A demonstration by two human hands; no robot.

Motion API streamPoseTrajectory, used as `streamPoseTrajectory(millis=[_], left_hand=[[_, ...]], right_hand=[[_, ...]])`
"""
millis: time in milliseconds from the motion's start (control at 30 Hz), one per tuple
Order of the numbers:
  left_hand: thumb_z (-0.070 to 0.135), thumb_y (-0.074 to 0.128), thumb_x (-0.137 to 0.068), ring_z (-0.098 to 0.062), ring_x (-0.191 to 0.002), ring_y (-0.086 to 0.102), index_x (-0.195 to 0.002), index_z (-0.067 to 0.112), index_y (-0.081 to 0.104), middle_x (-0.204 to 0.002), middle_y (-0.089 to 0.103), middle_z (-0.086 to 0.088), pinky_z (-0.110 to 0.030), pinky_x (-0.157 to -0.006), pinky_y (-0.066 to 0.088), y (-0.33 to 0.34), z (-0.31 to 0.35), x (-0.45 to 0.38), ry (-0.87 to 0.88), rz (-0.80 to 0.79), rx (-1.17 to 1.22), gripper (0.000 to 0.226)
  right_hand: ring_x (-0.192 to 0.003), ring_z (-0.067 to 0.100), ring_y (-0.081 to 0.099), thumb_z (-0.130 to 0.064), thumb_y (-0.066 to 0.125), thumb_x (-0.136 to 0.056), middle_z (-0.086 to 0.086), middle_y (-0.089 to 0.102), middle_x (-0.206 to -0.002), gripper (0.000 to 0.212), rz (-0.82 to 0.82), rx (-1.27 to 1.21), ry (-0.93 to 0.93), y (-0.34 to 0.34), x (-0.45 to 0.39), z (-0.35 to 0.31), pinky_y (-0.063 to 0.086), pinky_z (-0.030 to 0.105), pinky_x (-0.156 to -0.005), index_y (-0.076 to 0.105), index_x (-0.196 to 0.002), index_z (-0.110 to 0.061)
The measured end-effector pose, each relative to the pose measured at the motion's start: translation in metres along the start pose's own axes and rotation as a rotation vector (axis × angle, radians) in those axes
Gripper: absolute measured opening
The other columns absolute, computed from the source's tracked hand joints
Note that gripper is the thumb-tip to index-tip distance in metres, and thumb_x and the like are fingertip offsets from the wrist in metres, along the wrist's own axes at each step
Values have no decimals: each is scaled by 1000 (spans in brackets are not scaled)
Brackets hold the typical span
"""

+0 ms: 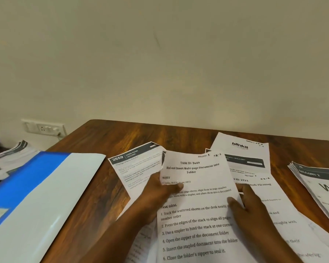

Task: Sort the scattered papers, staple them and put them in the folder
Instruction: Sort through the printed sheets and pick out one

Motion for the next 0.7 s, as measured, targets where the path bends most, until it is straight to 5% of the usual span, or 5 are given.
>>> streamPoseTrajectory(millis=[167, 333, 433, 600, 700], left_hand=[[34, 78, -95, -24, -98, 79, -114, 21, 77, -105, 82, -2, -56, -94, 61, -30, 22, 0, 185, 241, -134, 24], [62, 80, -82, -34, -127, 58, -147, 17, 46, -146, 55, -12, -49, -97, 54, -116, 45, 23, 70, 848, -906, 86], [47, 94, -72, -41, -131, 54, -149, 11, 39, -148, 49, -19, -50, -95, 54, -137, 35, 16, -110, 766, -770, 100], [4, 88, -78, -28, -89, 79, -102, 17, 66, -101, 81, -5, -47, -82, 64, -107, 21, 5, -4, 505, -136, 35], [-8, 77, -85, -29, -85, 81, -112, 11, 70, -101, 82, -10, -43, -71, 67, -101, 13, 1, 46, 474, 27, 33]], right_hand=[[-80, 21, 72, -5, 56, -100, 0, 76, -88, 19, 29, -14, 42, -6, -2, 0, 56, 36, -73, 62, -102, -22], [-80, 19, 73, -10, 57, -101, -4, 76, -91, 14, 22, 19, 70, -12, -9, 6, 59, 42, -81, 63, -100, -23], [-65, 7, 70, -8, 57, -100, -6, 75, -77, 16, 26, 41, 49, -11, -8, 6, 54, 30, -66, 63, -97, -22], [-65, 5, 71, -7, 54, -99, -12, 75, -74, 19, 0, 26, 40, -8, -8, 5, 51, 27, -61, 63, -100, -23], [-68, 5, 71, -7, 55, -98, -13, 76, -77, 20, 2, 8, 44, -9, -9, 5, 59, 33, -69, 64, -100, -24]])
Point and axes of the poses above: each hand's wrist, its own x-axis away from the middle knuckle, its own y-axis out of the palm, z = x × y, the point moved 8 cm from there along -x, towards the middle knuckle
